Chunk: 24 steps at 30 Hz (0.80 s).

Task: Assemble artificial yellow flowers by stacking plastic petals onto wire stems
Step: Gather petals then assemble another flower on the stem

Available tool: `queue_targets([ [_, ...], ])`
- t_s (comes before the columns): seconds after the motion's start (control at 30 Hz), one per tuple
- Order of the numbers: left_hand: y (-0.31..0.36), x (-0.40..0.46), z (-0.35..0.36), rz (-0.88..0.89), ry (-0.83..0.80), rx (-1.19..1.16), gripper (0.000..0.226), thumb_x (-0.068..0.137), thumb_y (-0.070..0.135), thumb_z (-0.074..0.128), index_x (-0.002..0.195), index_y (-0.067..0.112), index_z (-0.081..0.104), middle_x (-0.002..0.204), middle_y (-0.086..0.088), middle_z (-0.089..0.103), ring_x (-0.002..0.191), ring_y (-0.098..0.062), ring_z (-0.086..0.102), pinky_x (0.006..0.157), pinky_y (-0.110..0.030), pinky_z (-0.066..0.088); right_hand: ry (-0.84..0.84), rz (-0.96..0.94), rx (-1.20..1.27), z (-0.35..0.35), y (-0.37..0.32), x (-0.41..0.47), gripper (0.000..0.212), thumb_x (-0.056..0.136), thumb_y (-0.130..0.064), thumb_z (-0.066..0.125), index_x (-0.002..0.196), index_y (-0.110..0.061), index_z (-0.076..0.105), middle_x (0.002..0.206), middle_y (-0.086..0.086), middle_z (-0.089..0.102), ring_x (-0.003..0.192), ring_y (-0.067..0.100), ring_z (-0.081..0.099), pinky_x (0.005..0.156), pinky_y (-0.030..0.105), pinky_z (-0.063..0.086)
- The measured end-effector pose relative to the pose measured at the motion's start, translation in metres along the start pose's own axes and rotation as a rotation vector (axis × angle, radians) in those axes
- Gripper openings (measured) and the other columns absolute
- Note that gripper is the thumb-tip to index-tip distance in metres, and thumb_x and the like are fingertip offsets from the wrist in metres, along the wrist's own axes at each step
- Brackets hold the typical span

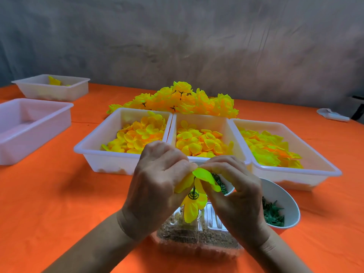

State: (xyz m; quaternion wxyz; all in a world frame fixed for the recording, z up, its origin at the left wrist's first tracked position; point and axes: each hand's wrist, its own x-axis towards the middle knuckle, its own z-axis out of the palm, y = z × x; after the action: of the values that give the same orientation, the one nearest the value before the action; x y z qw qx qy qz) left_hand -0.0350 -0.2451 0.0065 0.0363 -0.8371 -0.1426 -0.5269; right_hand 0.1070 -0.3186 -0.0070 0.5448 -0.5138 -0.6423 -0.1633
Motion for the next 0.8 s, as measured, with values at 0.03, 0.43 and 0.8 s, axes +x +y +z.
queue_targets([
  [0.03, 0.000, -0.001, 0.001, -0.007, 0.014, 0.004, 0.015, 0.079, 0.019, 0.069, 0.076, 0.005, 0.073, 0.072, -0.006, 0.065, 0.071, -0.027, 0.057, 0.075, -0.037, 0.042, -0.004, -0.019, -0.013, -0.001, 0.000, 0.000, 0.007, 0.074, -0.013, 0.074, 0.079, -0.007, 0.073, 0.081, -0.001, 0.067, 0.080, 0.019, 0.063, 0.069, 0.045, 0.050],
  [0.43, -0.008, -0.033, 0.013, -0.085, -0.060, -0.109, 0.016, 0.079, 0.020, 0.065, 0.083, 0.009, 0.075, 0.080, 0.000, 0.067, 0.077, -0.023, 0.060, 0.077, -0.034, 0.039, 0.001, -0.067, -0.069, 0.000, 0.016, -0.017, 0.017, 0.084, -0.015, 0.059, 0.080, -0.007, 0.074, 0.088, 0.001, 0.068, 0.089, 0.022, 0.062, 0.072, 0.046, 0.048],
  [0.8, -0.008, -0.034, 0.012, 0.061, -0.060, 0.013, 0.033, 0.094, 0.016, 0.050, 0.076, 0.006, 0.075, 0.080, -0.004, 0.069, 0.076, -0.029, 0.063, 0.077, -0.040, 0.044, -0.080, -0.256, -0.247, -0.006, 0.019, -0.025, 0.033, 0.093, -0.016, 0.051, 0.070, -0.008, 0.073, 0.080, 0.001, 0.069, 0.085, 0.025, 0.063, 0.078, 0.040, 0.043],
])
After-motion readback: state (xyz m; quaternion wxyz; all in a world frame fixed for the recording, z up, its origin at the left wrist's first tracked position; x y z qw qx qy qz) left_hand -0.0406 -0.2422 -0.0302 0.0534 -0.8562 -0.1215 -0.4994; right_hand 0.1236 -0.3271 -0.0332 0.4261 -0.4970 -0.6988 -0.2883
